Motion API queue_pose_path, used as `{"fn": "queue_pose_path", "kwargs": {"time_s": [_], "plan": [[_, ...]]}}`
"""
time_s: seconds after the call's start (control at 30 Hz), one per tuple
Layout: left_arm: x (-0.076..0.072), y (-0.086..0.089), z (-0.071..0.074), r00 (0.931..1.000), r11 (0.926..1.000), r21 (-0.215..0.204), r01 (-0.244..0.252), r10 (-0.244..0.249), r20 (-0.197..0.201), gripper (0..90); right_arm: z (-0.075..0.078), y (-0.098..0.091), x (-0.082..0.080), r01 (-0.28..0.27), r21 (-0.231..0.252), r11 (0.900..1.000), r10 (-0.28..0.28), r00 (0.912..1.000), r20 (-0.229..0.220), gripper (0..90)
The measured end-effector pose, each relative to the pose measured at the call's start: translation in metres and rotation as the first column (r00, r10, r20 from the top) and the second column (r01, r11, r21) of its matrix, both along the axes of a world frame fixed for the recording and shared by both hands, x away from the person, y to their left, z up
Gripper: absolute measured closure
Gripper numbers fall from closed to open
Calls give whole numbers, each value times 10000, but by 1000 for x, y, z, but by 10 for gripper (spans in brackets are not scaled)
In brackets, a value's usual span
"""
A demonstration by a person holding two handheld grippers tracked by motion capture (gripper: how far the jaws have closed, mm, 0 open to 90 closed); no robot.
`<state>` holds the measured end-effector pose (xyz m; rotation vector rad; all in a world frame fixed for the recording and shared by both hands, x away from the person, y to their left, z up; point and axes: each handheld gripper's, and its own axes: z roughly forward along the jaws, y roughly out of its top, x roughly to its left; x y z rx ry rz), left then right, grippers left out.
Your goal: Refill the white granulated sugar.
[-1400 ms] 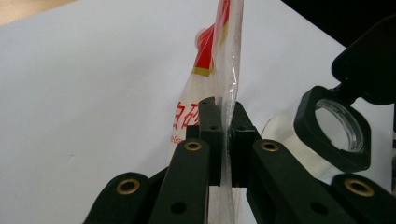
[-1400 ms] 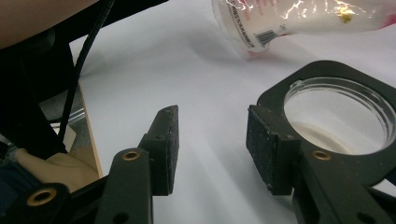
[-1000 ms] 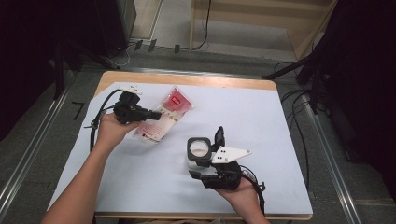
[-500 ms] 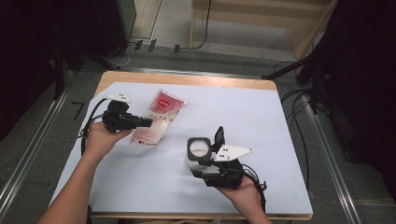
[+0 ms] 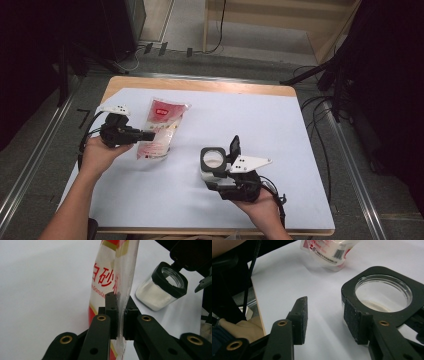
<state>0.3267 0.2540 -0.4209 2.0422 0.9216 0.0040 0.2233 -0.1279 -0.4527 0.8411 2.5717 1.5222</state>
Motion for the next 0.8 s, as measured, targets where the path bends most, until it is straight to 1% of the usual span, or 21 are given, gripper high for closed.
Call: {"fn": "queue_pose_path", "kwargs": {"time_s": [0.03, 0.13, 0.27, 0.37, 0.43, 0.5, 0.6, 0.63, 0.67, 0.7, 0.77, 0.8], "plan": [[-1, 2, -1, 10000, 10000, 5, 49, -49, 38, 862, 0, 0, 0, -8, -23, 10000, 8, 10000, -16, 548], [-5, 7, -2, 10000, 10000, -11, 68, -68, -60, 857, 0, 1, 0, -31, -34, 10000, 31, 10000, 0, 548], [-9, 15, -4, 9996, 9996, 25, 293, -293, -53, 853, -1, 1, 0, -2, -42, 10000, 2, 10000, -22, 548], [-12, 20, -5, 9995, 9996, 44, 274, -273, -147, 851, -1, 1, 0, 6, -41, 10000, -6, 10000, -26, 548], [-14, 21, -5, 9993, 9994, 94, 347, -346, -114, 852, -1, 1, 0, 12, -42, 10000, -12, 10000, -16, 548], [-15, 21, -5, 9992, 9991, 168, 402, -402, 4, 852, -1, 1, 0, 27, -59, 10000, -27, 10000, 1, 548], [-15, 21, -5, 9986, 9986, 98, 518, -519, 68, 834, -1, 2, -1, 34, -74, 10000, -34, 10000, 21, 548], [-15, 21, -5, 9988, 9989, 49, 468, -469, 113, 830, -1, 2, -1, 39, -80, 10000, -38, 10000, 7, 549], [-15, 22, -5, 9988, 9989, 104, 459, -460, 180, 824, -1, 2, -1, 31, -89, 10000, -31, 10000, 21, 549], [-15, 23, -5, 9993, 9993, -10, 370, -370, 81, 815, -1, 2, -1, 40, -106, 9999, -40, 10000, 9, 549], [-15, 24, -4, 9992, 9994, 40, 348, -348, 172, 805, -1, 2, -1, 36, -124, 9999, -36, 10000, 18, 549], [-15, 24, -4, 9992, 9992, -7, 390, -390, 122, 809, -1, 2, -1, 41, -137, 9999, -41, 10000, 20, 549]]}}
